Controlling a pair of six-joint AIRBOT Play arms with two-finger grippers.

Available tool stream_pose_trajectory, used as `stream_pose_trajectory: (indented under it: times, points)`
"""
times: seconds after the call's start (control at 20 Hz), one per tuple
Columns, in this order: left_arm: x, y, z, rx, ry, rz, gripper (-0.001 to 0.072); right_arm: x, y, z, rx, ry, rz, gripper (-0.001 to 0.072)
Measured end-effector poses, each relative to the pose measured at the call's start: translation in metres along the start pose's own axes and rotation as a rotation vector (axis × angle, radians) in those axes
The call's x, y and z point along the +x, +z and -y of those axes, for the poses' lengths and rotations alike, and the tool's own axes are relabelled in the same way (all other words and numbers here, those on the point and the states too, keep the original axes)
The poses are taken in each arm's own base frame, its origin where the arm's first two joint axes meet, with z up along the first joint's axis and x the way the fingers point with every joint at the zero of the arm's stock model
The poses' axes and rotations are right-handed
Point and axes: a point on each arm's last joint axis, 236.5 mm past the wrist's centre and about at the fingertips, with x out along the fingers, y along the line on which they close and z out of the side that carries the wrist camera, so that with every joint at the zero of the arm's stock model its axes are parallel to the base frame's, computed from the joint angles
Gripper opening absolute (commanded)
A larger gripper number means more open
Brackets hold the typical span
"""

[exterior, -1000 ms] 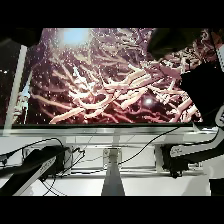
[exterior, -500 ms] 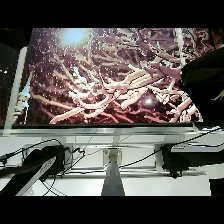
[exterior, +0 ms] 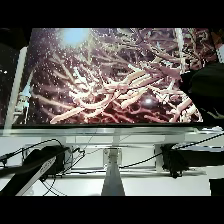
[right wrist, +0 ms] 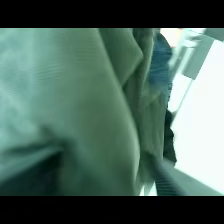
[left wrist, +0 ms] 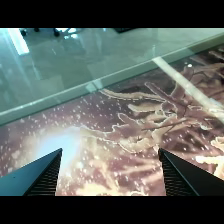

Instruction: Fold the clothes and pants, and hang the long-sleeved shirts on hangers.

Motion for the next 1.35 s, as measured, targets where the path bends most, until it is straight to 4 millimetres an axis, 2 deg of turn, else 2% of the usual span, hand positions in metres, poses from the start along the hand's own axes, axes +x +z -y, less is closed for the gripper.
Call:
stream_pose_trajectory:
  times: [0.1, 0.15, 0.2, 0.25, 0.3, 0.35, 0.5, 0.6, 0.7, 0.8, 0.95, 1.0, 1.05, 1.1, 1.2, 1.25, 1.35]
  points:
    - [0.000, 0.000, 0.000, 0.000, 0.000, 0.000, 0.0696, 0.000, 0.000, 0.009, 0.002, -0.017, -0.007, 0.0669]
    - [0.000, 0.000, 0.000, 0.000, 0.000, 0.000, 0.0696, 0.000, -0.001, 0.011, -0.002, -0.022, -0.009, 0.0623]
    - [0.000, 0.000, 0.000, 0.000, 0.000, 0.000, 0.0696, 0.001, -0.001, 0.013, -0.006, -0.026, -0.012, 0.0502]
    - [0.000, 0.000, 0.000, 0.000, 0.000, 0.000, 0.0696, 0.001, -0.001, 0.014, -0.009, -0.028, -0.014, 0.0311]
    - [0.000, 0.000, 0.000, 0.000, 0.000, 0.000, 0.0696, 0.001, -0.001, 0.015, -0.011, -0.031, -0.015, 0.0069]
    - [0.000, 0.000, 0.000, 0.000, 0.000, 0.000, 0.0696, 0.001, -0.001, 0.016, -0.013, -0.031, -0.016, 0.0034]
    - [0.000, 0.000, 0.000, 0.000, 0.000, 0.000, 0.0696, 0.002, -0.004, 0.008, -0.050, -0.023, -0.020, 0.0033]
    - [0.000, 0.000, 0.000, 0.000, 0.000, 0.000, 0.0696, 0.005, -0.010, -0.013, -0.105, 0.011, -0.033, 0.0033]
    - [0.000, 0.000, 0.000, 0.000, 0.000, 0.000, 0.0696, 0.006, -0.019, -0.048, -0.188, 0.058, -0.032, 0.0033]
    - [0.000, 0.000, 0.000, 0.000, 0.000, 0.000, 0.0696, 0.006, -0.031, -0.093, -0.297, 0.108, -0.013, 0.0033]
    - [0.000, 0.000, 0.000, 0.000, 0.000, 0.000, 0.0696, -0.003, -0.067, -0.180, -0.504, 0.211, 0.037, 0.0033]
    - [0.000, 0.000, 0.000, 0.000, 0.000, 0.000, 0.0696, -0.008, -0.086, -0.212, -0.581, 0.255, 0.058, 0.0033]
    - [0.000, 0.000, 0.000, 0.000, 0.000, 0.000, 0.0696, -0.015, -0.107, -0.242, -0.654, 0.300, 0.079, 0.0034]
    - [0.000, 0.000, 0.000, 0.000, 0.000, 0.000, 0.0696, -0.023, -0.133, -0.274, -0.739, 0.352, 0.101, 0.0034]
    - [0.000, 0.000, 0.000, 0.000, 0.000, 0.000, 0.0696, -0.043, -0.191, -0.326, -0.896, 0.452, 0.138, 0.0034]
    - [0.000, 0.000, 0.000, 0.000, 0.000, 0.000, 0.0696, -0.056, -0.227, -0.349, -0.977, 0.512, 0.149, 0.0034]
    - [0.000, 0.000, 0.000, 0.000, 0.000, 0.000, 0.0696, -0.081, -0.301, -0.382, -1.133, 0.622, 0.163, 0.0034]
